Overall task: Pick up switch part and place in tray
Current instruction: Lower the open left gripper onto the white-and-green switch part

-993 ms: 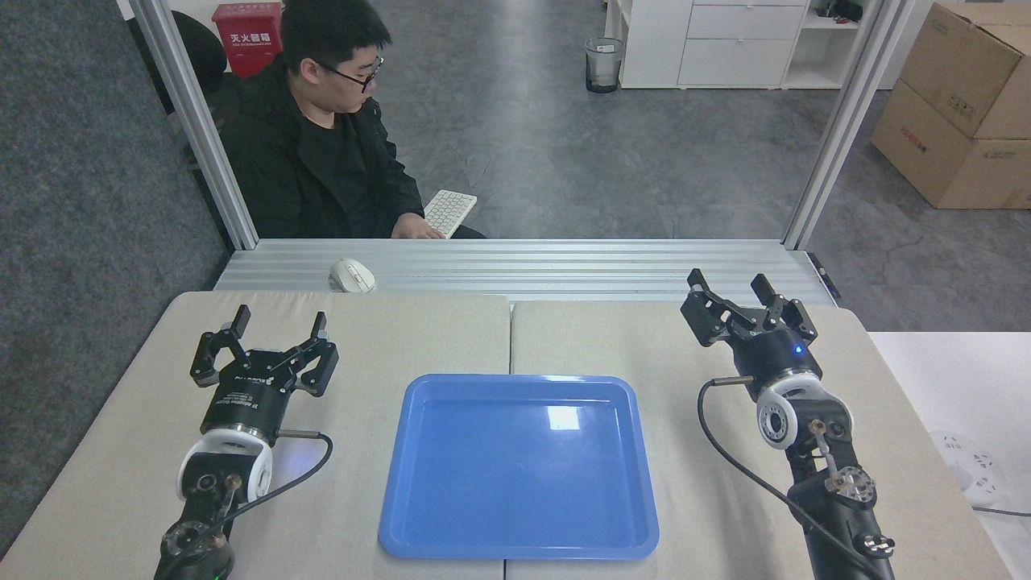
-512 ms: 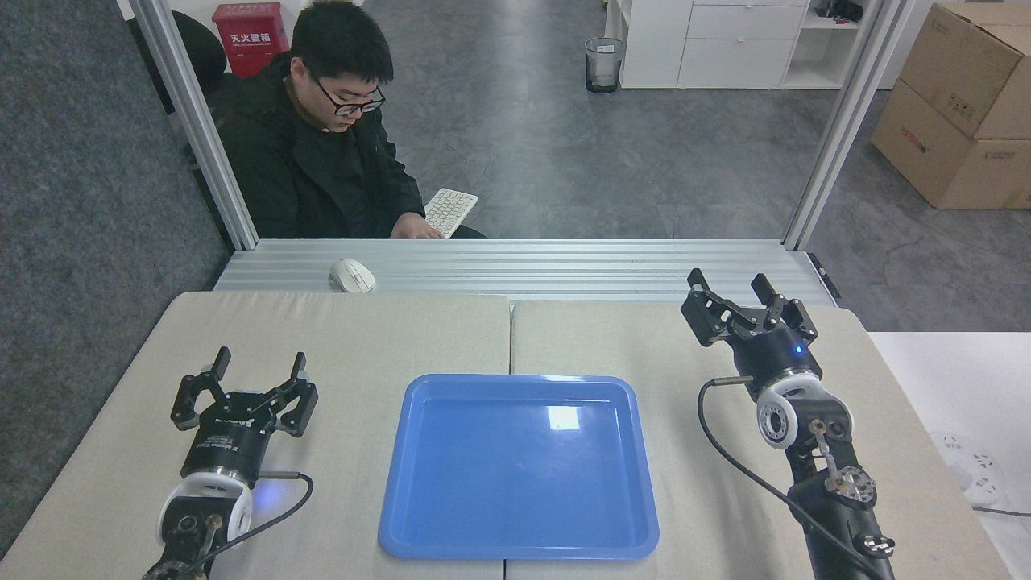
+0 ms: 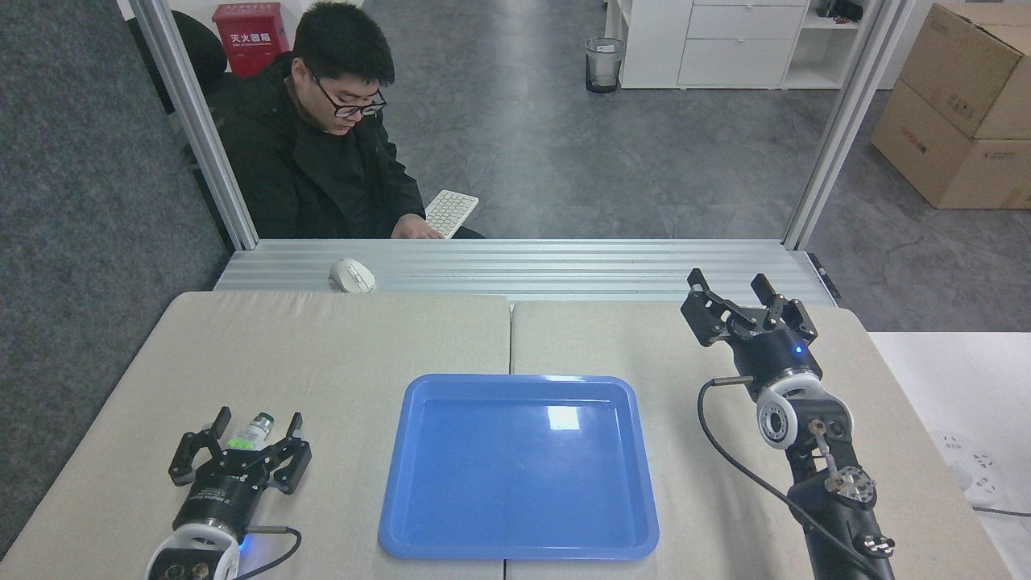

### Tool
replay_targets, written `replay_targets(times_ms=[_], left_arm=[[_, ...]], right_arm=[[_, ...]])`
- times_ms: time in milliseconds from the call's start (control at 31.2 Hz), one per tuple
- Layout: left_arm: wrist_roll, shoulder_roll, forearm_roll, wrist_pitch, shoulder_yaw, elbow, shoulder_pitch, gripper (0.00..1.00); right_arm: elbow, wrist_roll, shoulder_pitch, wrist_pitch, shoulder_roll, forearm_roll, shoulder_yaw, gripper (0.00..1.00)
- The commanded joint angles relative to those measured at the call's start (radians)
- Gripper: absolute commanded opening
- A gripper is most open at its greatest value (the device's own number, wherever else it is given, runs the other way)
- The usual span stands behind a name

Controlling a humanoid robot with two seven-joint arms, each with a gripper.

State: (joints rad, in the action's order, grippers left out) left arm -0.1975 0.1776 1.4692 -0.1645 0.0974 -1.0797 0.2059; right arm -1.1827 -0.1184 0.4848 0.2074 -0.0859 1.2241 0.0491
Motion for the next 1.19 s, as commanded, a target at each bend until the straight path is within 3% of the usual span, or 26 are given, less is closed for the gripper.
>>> replay_targets(times_ms=[0, 705, 737, 929, 1153], left_arm=[[0.000, 0.025, -0.001, -0.003, 0.010, 0.176, 0.003, 1.00], [-0.036, 0.028, 0.008, 0.006, 0.005, 0.195, 0.009, 0.99], [-0.045, 0.028, 0.010, 0.006, 0.004, 0.195, 0.009, 0.97], [-0.065, 0.029, 0.016, 0.002, 0.002, 0.185, 0.010, 0.52], [-0.063, 0.026, 0.014, -0.032, 0.001, 0.179, 0.001, 0.32]], right_arm=[[0.000, 0.000, 0.000, 0.000, 0.000, -0.002, 0.000, 1.00], [0.000, 0.000, 0.000, 0.000, 0.000, 0.000, 0.000, 1.00], [0.000, 0.000, 0.000, 0.000, 0.000, 0.000, 0.000, 1.00], [0.000, 0.000, 0.000, 0.000, 0.000, -0.002, 0.000, 1.00], [0.000, 0.000, 0.000, 0.000, 0.000, -0.002, 0.000, 1.00]])
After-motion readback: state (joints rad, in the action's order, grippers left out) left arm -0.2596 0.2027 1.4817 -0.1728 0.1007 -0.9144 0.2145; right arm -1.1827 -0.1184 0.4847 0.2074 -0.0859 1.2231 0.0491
